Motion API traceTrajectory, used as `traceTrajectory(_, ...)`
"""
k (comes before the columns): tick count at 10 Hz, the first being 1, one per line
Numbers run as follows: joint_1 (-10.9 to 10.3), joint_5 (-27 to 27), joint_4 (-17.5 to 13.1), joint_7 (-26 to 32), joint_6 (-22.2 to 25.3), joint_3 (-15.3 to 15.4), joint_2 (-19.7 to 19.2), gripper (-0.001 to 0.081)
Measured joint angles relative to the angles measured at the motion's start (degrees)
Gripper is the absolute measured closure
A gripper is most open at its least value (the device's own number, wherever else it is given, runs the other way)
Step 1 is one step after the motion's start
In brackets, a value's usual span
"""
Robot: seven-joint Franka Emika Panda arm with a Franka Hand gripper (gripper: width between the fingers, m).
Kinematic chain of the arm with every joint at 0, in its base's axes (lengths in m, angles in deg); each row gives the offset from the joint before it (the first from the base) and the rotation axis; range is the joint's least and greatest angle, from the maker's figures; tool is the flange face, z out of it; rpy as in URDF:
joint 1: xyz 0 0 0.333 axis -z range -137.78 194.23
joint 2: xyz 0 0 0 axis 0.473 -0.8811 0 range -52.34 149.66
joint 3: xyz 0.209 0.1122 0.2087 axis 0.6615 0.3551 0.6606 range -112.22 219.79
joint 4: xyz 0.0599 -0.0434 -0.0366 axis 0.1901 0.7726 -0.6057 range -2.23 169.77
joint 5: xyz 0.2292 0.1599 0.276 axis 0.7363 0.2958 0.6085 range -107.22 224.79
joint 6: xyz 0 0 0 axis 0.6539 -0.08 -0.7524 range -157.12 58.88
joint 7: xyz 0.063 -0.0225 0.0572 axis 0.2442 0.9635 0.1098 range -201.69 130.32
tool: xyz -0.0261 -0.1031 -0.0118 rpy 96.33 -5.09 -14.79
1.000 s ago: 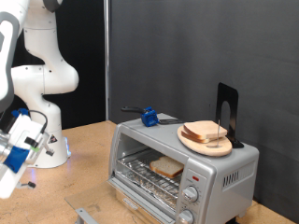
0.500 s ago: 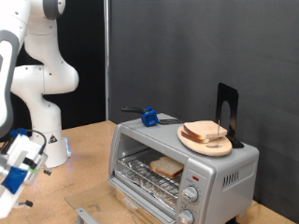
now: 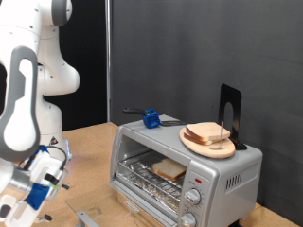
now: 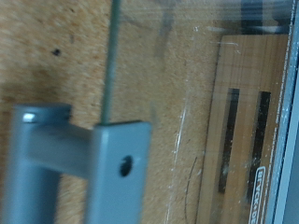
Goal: Make a piece of toast with the oven
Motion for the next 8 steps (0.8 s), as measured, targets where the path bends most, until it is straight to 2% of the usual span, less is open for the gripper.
traceTrajectory(5, -1.91, 2.62, 2.28, 0.00, -1.36, 4.11, 0.06, -0.0002)
traceTrajectory(7, -1.84, 2.96, 2.91, 0.21, 1.32, 4.75, 1.59, -0.0002)
traceTrajectory(8, -1.30, 2.84, 3.07, 0.53, 4.59, 4.59, 2.81, -0.0002)
